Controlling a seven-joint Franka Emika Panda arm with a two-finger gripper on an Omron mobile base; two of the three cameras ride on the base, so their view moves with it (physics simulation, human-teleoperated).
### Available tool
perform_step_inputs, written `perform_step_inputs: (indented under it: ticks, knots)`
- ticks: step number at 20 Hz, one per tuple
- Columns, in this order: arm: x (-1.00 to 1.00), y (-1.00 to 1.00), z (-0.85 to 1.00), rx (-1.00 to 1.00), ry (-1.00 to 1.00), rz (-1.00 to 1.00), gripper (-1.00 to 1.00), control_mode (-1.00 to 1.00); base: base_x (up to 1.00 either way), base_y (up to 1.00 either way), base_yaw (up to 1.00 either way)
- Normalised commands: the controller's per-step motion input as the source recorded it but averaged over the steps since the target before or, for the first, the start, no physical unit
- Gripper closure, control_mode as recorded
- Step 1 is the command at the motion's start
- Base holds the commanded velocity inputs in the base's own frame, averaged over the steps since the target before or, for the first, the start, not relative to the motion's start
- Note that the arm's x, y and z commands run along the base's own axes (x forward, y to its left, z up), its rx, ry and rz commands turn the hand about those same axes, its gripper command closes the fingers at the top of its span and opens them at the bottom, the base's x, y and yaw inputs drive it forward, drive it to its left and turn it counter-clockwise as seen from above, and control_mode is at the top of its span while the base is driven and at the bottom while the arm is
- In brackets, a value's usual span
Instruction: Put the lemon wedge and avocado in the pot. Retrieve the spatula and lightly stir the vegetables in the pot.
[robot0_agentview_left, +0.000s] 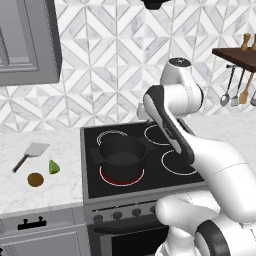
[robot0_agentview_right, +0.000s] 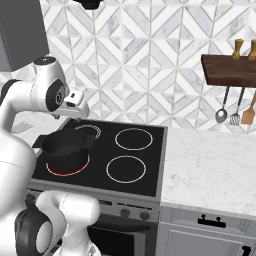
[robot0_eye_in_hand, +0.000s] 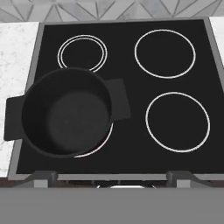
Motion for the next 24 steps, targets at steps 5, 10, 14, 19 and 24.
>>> perform_step_inputs:
  ticks: [5,10,14,19,24]
  knots:
    - [0.0,0.18,-0.03,0.0,0.03,0.0,-1.0,-1.0,0.0,0.0,0.0]
    - [0.0,0.11,-0.02,0.0,0.01,0.0,-1.0,-1.0,0.0,0.0,0.0]
    - [-0.01,0.02,0.0,0.0,0.0,0.0,-1.0,1.0,-0.08,0.07,0.0]
    - [0.0,0.0,0.0,0.0,0.0,0.0,-1.0,1.0,-0.09,0.26,-0.03]
    - [0.0,0.0,0.0,0.0,0.0,0.0,-1.0,1.0,0.0,0.88,-0.02]
